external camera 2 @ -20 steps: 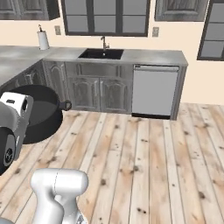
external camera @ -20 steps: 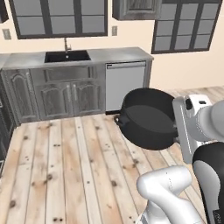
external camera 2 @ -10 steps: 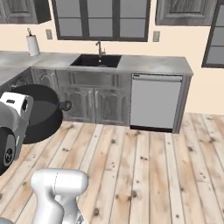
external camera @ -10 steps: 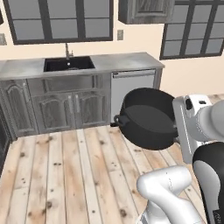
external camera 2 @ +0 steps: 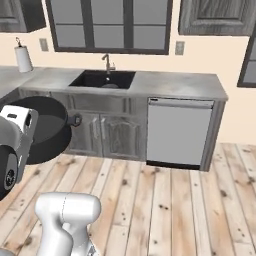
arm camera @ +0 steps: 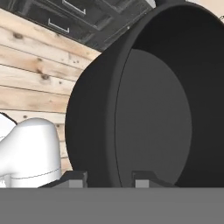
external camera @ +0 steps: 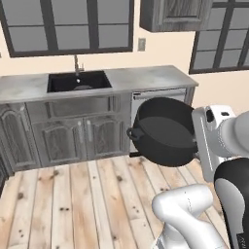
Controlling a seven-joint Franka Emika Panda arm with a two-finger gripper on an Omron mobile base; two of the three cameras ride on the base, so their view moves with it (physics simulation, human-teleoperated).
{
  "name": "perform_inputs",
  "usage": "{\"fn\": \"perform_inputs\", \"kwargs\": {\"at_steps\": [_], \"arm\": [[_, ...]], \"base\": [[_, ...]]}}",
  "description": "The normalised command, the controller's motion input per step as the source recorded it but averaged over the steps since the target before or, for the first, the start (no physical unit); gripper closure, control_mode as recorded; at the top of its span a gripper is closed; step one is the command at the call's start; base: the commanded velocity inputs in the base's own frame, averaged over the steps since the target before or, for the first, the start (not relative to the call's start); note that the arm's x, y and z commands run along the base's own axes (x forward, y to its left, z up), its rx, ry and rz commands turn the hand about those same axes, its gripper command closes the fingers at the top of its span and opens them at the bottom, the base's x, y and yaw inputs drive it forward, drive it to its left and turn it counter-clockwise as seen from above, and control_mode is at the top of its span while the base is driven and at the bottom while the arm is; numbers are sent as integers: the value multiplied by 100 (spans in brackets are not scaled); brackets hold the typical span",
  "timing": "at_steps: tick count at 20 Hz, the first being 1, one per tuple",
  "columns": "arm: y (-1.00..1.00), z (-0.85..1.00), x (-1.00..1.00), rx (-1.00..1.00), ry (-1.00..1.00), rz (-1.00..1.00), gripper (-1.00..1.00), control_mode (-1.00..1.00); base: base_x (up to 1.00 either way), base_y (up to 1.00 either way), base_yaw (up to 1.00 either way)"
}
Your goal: Move the pot and pan from the stove into the sink.
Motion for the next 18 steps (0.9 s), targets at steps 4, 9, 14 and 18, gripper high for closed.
{"fn": "perform_inputs", "kwargs": {"at_steps": [4, 9, 14, 18], "arm": [[0, 0, 0, 0, 0, 0, 100, 100], [0, 0, 0, 0, 0, 0, 100, 100], [0, 0, 0, 0, 0, 0, 100, 100], [0, 0, 0, 0, 0, 0, 100, 100]], "base": [[93, 26, 0], [90, 30, 0], [85, 33, 0], [72, 34, 0]]}}
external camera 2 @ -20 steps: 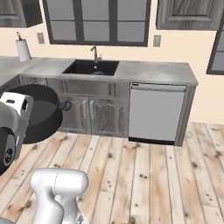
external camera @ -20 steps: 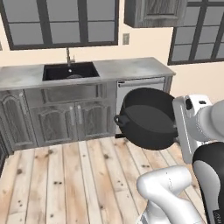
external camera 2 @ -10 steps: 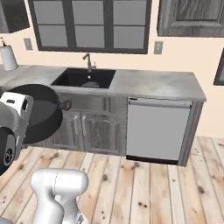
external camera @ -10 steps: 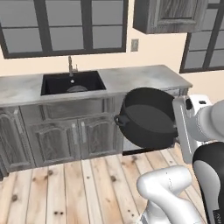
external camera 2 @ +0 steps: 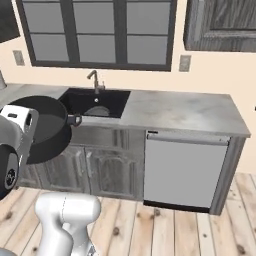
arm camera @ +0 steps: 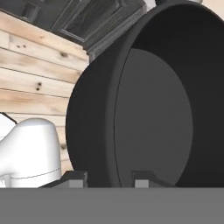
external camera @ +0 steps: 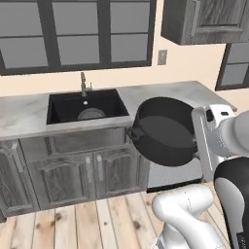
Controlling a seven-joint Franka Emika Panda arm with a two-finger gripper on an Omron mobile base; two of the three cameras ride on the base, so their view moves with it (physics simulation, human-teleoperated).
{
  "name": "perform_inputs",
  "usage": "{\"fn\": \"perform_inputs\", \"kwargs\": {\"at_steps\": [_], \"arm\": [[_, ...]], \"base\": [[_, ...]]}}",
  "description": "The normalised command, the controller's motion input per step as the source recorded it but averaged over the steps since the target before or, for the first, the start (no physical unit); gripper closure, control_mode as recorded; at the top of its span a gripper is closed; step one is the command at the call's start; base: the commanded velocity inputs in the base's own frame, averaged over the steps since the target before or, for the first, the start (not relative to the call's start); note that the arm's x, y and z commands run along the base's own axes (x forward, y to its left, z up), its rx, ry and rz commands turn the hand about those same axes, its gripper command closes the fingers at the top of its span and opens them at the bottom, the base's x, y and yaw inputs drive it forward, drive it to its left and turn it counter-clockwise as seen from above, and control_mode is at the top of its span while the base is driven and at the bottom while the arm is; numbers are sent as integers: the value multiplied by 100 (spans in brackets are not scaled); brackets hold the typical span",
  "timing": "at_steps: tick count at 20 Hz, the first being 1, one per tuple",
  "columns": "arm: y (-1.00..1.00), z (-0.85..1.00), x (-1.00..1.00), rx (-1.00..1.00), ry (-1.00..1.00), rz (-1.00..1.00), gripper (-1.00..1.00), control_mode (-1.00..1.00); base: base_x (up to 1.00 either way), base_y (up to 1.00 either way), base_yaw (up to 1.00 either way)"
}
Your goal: Move the pot and pan from the stove into the sink.
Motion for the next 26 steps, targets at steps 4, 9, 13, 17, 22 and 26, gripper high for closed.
{"fn": "perform_inputs", "kwargs": {"at_steps": [4, 9, 13, 17, 22, 26], "arm": [[0, 0, 0, 0, 0, 0, 100, 100], [0, 0, 0, 0, 0, 0, 100, 100], [0, 0, 0, 0, 0, 0, 100, 100], [0, 0, 0, 0, 0, 0, 100, 100], [0, 0, 0, 0, 0, 0, 100, 100], [0, 0, 0, 0, 0, 0, 100, 100]], "base": [[62, 32, 0], [67, 33, 0], [71, 32, 0], [73, 32, 0], [74, 29, 0], [65, 26, 0]]}}
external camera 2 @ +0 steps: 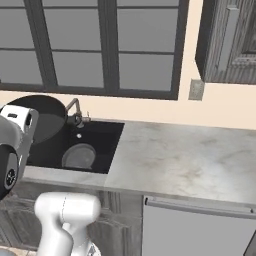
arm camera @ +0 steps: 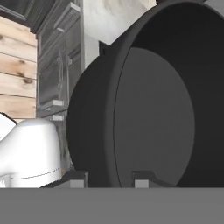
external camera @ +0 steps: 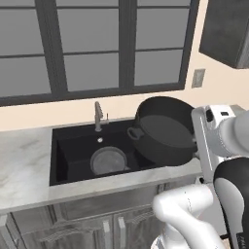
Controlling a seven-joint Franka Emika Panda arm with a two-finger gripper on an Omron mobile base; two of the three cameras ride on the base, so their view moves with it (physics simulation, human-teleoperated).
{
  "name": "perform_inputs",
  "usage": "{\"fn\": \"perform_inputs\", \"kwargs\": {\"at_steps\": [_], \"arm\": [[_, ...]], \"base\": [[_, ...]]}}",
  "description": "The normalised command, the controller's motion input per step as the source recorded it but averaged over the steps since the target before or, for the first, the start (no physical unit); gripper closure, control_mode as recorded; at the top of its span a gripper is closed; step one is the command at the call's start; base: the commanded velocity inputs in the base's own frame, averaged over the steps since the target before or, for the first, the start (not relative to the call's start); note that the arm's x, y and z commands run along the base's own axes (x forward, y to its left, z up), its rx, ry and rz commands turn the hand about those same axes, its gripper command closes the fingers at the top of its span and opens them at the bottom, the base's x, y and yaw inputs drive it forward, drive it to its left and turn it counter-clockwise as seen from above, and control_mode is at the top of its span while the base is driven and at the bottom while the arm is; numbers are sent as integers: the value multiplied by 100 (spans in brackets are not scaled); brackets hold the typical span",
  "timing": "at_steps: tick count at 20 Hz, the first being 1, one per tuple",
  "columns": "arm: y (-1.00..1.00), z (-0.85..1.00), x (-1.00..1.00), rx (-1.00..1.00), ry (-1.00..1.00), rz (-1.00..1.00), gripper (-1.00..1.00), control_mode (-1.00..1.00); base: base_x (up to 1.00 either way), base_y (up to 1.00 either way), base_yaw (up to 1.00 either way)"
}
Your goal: Move the pot and pan from the stove into the sink.
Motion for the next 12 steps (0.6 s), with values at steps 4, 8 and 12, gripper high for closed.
{"fn": "perform_inputs", "kwargs": {"at_steps": [4, 8, 12], "arm": [[0, 0, 0, 0, 0, 0, 100, 100], [0, 0, 0, 0, 0, 0, 100, 100], [0, -6, 1, 0, 0, 1, 100, -100]], "base": [[33, 16, 0], [0, 0, 0], [0, 0, 0]]}}
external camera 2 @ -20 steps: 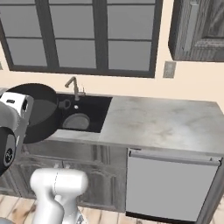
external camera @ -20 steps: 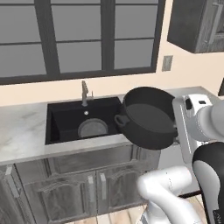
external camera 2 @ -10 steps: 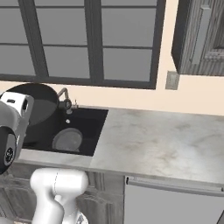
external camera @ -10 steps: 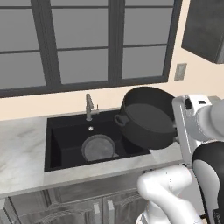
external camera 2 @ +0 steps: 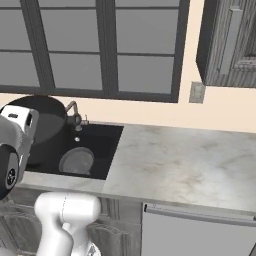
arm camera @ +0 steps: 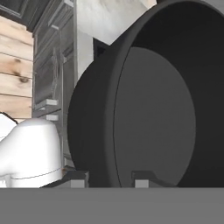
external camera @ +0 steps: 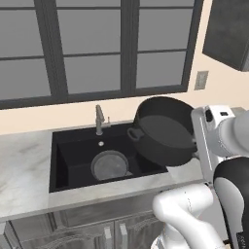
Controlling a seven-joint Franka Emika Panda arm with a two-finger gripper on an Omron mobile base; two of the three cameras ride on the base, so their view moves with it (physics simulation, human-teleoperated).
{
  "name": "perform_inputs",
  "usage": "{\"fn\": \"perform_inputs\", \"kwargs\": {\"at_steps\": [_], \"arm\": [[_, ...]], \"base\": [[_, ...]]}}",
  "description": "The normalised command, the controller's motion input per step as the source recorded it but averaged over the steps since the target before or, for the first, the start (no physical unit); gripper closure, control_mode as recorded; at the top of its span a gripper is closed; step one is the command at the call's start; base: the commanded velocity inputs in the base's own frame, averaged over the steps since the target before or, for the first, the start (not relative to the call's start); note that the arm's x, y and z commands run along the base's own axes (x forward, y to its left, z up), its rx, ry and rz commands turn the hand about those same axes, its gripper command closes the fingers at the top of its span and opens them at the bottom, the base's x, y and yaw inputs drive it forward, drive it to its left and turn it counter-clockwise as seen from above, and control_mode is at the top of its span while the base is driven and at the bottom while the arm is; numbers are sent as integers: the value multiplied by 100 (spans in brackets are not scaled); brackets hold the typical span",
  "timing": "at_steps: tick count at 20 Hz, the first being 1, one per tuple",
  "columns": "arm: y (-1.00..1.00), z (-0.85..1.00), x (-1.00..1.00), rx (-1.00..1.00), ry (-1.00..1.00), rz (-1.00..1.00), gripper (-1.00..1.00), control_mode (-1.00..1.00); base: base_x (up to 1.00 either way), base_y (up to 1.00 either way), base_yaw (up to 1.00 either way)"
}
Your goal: Move the pot and pan from the stove into the sink.
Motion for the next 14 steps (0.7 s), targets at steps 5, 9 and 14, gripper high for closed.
{"fn": "perform_inputs", "kwargs": {"at_steps": [5, 9, 14], "arm": [[1, -40, 7, 0, 10, 10, 100, -100], [0, -40, 15, 0, 13, 9, 100, -100], [0, -33, 19, 0, 15, 7, 100, -100]], "base": [[0, 0, 0], [0, 0, 0], [0, 0, 0]]}}
